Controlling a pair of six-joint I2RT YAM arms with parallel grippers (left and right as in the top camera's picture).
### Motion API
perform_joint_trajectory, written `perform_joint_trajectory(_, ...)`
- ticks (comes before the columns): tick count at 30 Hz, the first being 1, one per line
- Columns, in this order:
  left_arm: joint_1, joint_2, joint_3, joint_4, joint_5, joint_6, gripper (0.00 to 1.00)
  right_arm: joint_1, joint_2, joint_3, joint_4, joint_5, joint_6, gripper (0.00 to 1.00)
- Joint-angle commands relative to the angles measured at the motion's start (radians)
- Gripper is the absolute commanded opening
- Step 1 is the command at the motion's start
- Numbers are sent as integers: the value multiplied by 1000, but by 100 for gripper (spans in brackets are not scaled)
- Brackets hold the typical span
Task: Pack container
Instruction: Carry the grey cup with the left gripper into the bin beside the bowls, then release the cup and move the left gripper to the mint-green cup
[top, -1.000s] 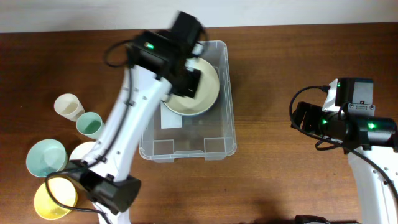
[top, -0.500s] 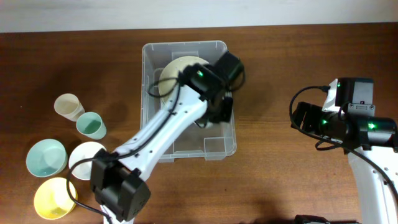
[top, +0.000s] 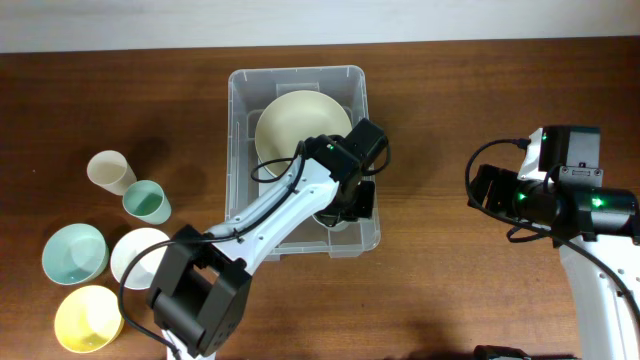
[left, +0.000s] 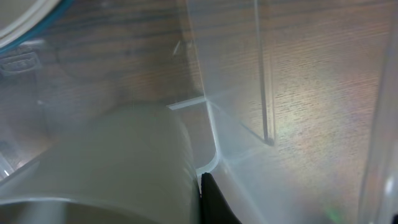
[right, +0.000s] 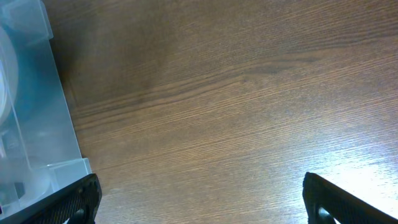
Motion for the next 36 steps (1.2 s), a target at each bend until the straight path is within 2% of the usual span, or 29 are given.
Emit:
perform_joint_trajectory(1, 2, 14, -5, 11, 11, -16, 0, 3, -4, 4, 0, -2, 5, 99)
perform_joint_trajectory(3, 2, 14, -5, 11, 11, -16, 1, 3, -4, 4, 0, -2, 5, 99)
perform_joint_trajectory(9, 2, 14, -5, 11, 11, -16, 38, 3, -4, 4, 0, -2, 5, 99)
perform_joint_trajectory(10, 2, 14, -5, 11, 11, -16, 41, 3, -4, 4, 0, -2, 5, 99)
perform_joint_trajectory(14, 2, 13, -5, 10, 11, -14, 45, 3, -4, 4, 0, -2, 5, 99)
perform_joint_trajectory(24, 2, 12, 110, -29, -11, 72, 45, 3, -4, 4, 0, -2, 5, 99)
perform_joint_trajectory(27, 2, 11, 190, -100, -151, 71, 47, 3, -4, 4, 0, -2, 5, 99)
perform_joint_trajectory(32, 43, -2, 363, -245, -286, 71, 51, 3, -4, 4, 0, -2, 4, 99)
perform_joint_trajectory(34, 137, -37, 480, -359, -386, 66, 56, 3, -4, 4, 0, -2, 4, 99)
perform_joint_trajectory(36, 226, -77, 511, -403, -400, 62, 58, 3, -4, 4, 0, -2, 4, 99)
